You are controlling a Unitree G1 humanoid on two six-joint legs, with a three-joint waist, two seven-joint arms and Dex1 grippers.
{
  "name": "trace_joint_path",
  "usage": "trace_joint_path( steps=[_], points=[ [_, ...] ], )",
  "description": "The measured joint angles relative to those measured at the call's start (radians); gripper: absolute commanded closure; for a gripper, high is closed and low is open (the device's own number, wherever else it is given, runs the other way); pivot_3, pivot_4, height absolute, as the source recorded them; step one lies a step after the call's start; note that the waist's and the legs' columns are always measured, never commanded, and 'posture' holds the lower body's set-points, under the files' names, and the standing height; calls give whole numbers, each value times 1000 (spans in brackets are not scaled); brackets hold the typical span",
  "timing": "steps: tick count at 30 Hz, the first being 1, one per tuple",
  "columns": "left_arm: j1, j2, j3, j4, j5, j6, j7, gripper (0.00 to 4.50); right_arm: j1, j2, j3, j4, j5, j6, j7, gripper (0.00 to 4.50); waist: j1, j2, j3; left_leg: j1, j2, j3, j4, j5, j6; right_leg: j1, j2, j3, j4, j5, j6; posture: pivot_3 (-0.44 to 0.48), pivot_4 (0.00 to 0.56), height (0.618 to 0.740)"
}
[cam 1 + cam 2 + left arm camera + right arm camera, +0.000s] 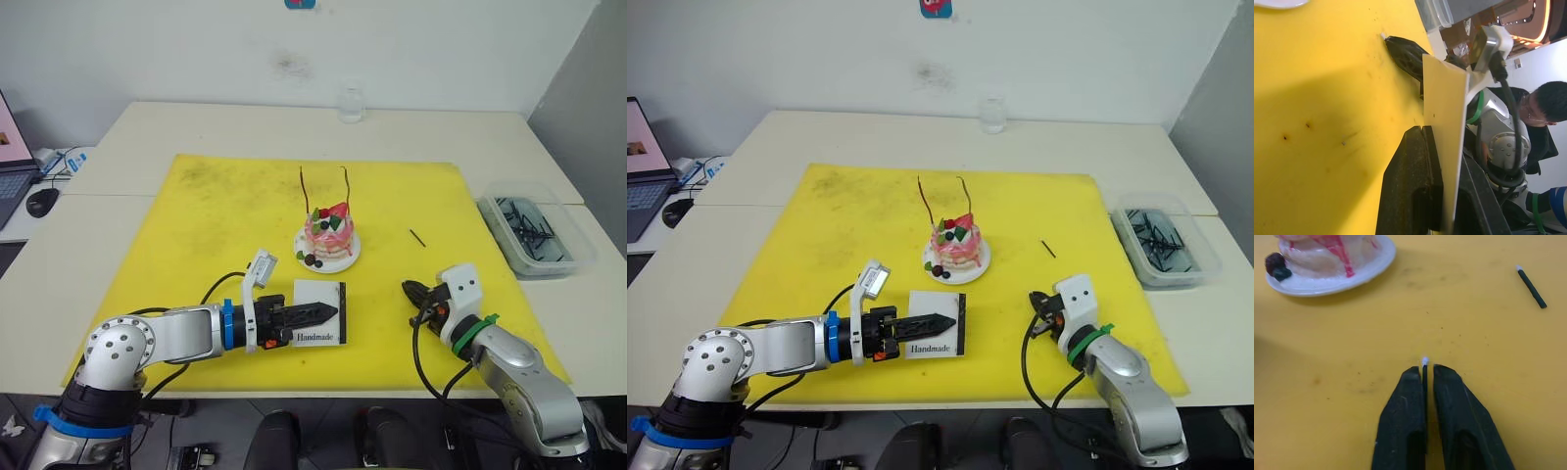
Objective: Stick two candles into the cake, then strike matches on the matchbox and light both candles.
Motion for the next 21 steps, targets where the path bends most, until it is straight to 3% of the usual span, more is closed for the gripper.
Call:
trace_joint_path(
  steps=[16, 19, 21],
  points=[
    [3, -3, 0, 0, -1, -20, 5, 4500, -2, -3, 27, 36, -45, -67, -5, 3207, 0, 0, 0, 1, 0, 0, 0, 0, 0, 0, 0, 0, 1, 0, 0, 0, 150, 740],
    [3, -3, 0, 0, 0, -20, 5, 4500, -1, 6, 26, 38, -45, -67, -9, 3718, 0, 0, 0, 1, 0, 0, 0, 0, 0, 0, 0, 0, 1, 0, 0, 0, 150, 740],
    [2, -3, 0, 0, 1, -20, 4, 4500, -1, 12, 25, 40, -45, -68, -11, 4411, 0, 0, 0, 1, 0, 0, 0, 0, 0, 0, 0, 0, 1, 0, 0, 0, 150, 740]
  ],
)
